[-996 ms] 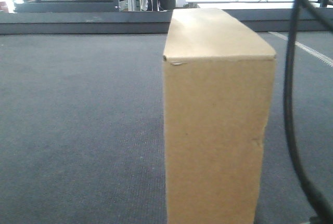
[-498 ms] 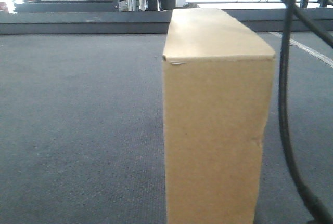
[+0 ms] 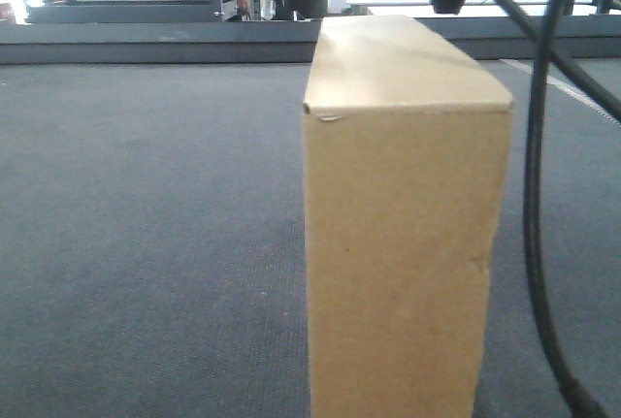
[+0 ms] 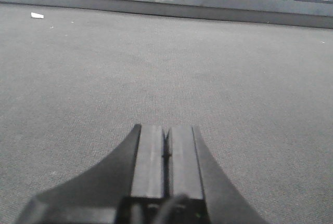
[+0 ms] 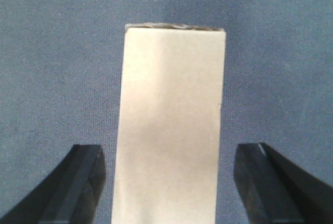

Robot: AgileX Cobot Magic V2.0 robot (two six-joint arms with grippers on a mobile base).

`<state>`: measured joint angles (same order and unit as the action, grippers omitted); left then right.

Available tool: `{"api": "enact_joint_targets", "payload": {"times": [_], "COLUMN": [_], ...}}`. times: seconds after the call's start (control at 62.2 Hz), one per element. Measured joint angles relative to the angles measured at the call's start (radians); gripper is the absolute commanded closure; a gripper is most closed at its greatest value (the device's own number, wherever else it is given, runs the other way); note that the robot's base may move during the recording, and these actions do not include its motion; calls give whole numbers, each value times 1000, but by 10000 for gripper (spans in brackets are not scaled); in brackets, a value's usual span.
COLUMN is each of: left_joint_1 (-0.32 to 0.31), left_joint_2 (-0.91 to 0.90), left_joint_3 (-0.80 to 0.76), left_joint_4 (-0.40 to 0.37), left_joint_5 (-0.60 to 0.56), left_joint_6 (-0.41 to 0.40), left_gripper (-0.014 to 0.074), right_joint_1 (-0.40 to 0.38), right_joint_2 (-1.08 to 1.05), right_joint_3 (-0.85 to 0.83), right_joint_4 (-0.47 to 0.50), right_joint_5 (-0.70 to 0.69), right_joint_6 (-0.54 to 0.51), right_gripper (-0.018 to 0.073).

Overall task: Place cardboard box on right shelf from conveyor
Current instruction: 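Center the right gripper fingers over the top of the box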

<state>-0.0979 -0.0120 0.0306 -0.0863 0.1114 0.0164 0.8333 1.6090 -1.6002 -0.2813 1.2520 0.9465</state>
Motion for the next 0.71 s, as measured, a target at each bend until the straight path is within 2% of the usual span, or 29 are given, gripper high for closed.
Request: {"api": "enact_joint_targets", "payload": {"times": [0.707], "left_joint_1": [0], "left_joint_2": [0], "left_joint_3": [0], "left_joint_4": [0], "left_joint_5": [0], "left_joint_6": [0], "left_gripper": [715], "right_joint_1": [18], "right_joint_2": [2], "right_joint_3": [18], "right_joint_4": [10], "right_joint_5": [-2], "right_joint_6": [0], "right_gripper": [-48]}}
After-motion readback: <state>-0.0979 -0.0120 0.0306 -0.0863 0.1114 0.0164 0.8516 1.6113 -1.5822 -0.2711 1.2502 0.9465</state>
